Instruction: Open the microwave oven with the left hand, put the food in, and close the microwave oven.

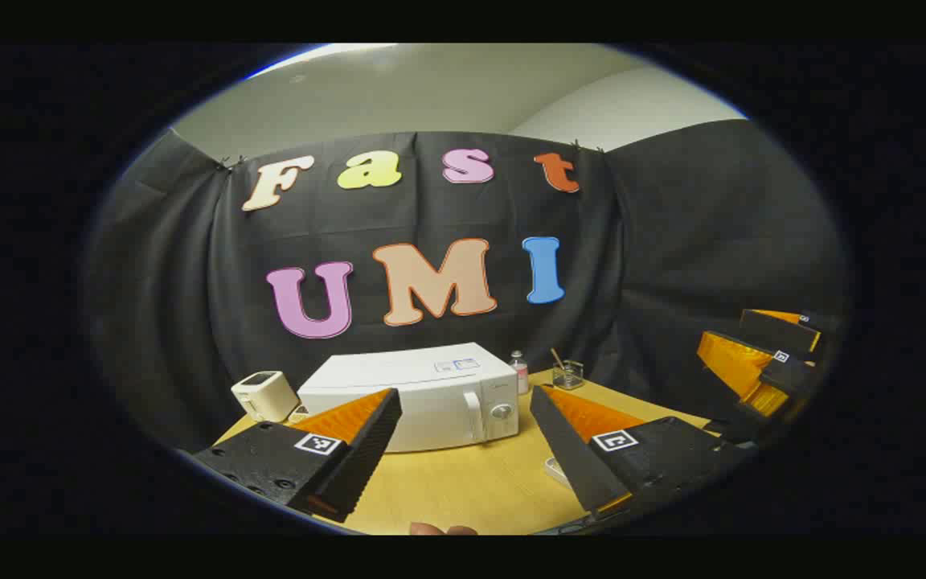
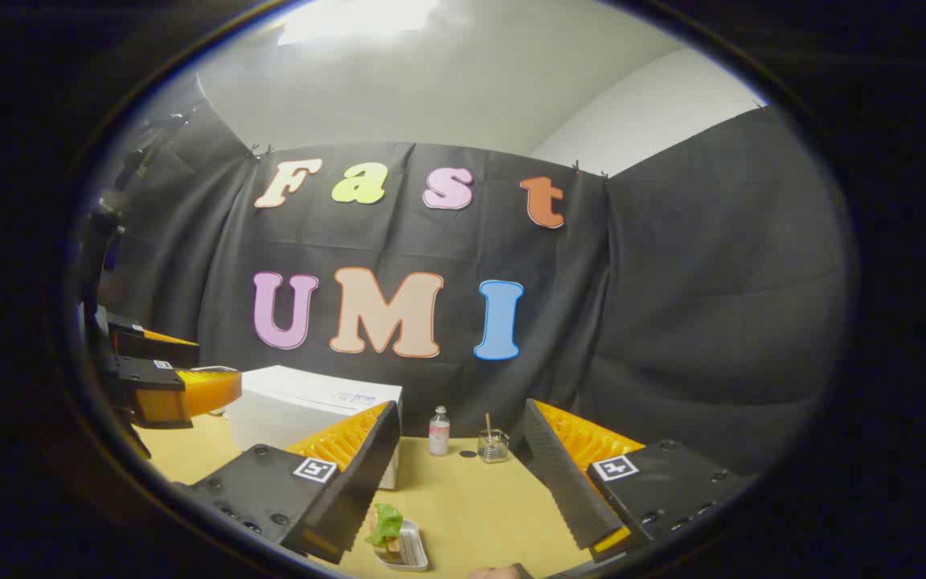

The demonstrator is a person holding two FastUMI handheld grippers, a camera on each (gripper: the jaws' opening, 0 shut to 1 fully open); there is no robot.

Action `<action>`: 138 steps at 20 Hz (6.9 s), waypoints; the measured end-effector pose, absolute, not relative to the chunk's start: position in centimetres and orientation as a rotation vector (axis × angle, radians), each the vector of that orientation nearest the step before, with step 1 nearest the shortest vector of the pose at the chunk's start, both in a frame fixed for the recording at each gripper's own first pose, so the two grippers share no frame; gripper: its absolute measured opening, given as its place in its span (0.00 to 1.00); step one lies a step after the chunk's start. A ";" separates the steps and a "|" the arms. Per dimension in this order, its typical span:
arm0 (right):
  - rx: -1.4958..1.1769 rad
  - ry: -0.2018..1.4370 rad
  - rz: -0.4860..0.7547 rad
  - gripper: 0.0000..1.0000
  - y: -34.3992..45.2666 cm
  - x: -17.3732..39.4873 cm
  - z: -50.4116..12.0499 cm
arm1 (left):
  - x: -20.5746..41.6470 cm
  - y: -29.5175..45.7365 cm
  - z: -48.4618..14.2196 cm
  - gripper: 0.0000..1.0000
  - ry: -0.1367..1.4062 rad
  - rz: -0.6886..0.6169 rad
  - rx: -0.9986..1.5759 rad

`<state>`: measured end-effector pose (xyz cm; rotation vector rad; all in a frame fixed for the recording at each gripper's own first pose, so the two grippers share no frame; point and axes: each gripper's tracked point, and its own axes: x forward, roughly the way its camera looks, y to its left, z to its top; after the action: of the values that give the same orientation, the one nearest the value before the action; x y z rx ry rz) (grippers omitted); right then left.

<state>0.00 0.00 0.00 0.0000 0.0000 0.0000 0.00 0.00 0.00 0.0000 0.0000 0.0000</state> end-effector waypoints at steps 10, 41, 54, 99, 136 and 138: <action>0.006 0.008 0.018 0.99 0.7 0.0 -0.1 | -0.2 0.8 -0.7 1.00 0.013 0.018 -0.006; 0.015 0.020 0.125 1.00 2.5 1.9 -0.3 | 3.7 4.2 -5.5 1.00 0.072 0.105 0.010; 0.069 0.104 0.182 0.96 2.4 3.1 -1.4 | 17.3 1.0 -14.3 0.98 0.081 0.043 -0.020; -0.054 0.192 0.220 0.97 0.9 3.0 -5.7 | 11.8 0.0 -21.8 0.00 0.238 0.051 -0.098; -0.116 0.653 0.263 0.99 8.9 -1.0 -31.5 | -7.3 17.3 -23.9 0.10 0.429 0.277 -0.211; -0.108 0.657 0.256 0.89 9.0 -0.9 -31.7 | -7.2 17.3 -22.7 0.22 0.380 0.242 -0.198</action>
<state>-0.87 8.99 -31.74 -0.1083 0.6571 0.2557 -7.21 17.32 -22.67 -0.1979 0.3805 0.2416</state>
